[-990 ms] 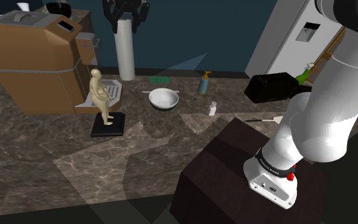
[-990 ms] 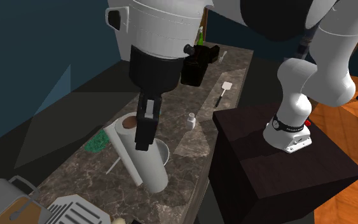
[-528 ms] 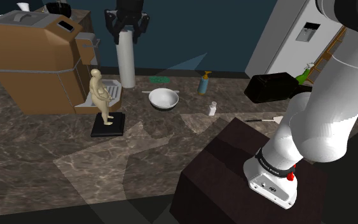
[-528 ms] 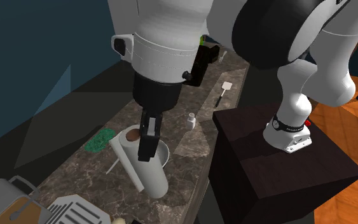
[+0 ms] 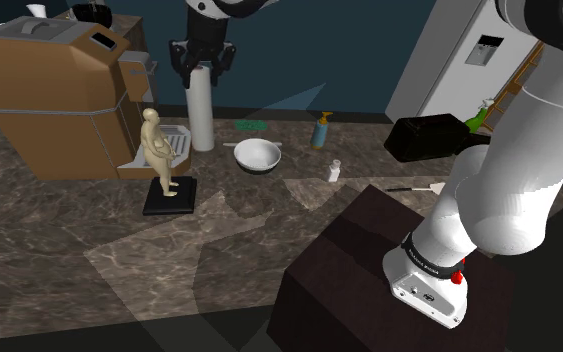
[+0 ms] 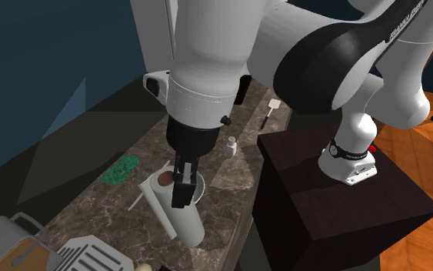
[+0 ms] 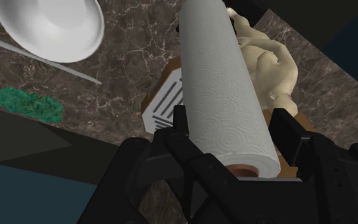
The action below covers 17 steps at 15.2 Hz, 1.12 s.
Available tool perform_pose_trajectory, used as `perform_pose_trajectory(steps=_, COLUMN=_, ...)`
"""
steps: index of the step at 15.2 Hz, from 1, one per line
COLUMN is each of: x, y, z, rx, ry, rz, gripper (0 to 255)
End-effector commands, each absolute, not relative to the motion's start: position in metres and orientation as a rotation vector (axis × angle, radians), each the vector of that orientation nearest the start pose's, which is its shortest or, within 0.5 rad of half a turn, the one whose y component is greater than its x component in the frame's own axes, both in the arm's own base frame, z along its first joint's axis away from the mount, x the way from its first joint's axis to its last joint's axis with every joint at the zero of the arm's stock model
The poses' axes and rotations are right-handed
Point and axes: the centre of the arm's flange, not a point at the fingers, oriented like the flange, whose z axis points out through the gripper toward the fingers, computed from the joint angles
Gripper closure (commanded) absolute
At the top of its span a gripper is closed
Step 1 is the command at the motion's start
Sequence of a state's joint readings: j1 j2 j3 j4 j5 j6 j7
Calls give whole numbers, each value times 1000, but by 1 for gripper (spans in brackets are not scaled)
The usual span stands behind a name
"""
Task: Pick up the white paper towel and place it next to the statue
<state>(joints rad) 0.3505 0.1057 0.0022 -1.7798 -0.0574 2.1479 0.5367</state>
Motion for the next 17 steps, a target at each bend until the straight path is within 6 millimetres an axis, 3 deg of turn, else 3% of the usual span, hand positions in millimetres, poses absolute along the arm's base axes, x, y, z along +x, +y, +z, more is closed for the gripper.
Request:
perform_pose_trajectory(steps=1, x=582, y=212, z=507, rx=-3040, ry=243, rz=-398, gripper=255)
perform_pose_trajectory(steps=17, x=582, y=212, z=423, rx=-3040, ry=243, rz=-398, gripper=255)
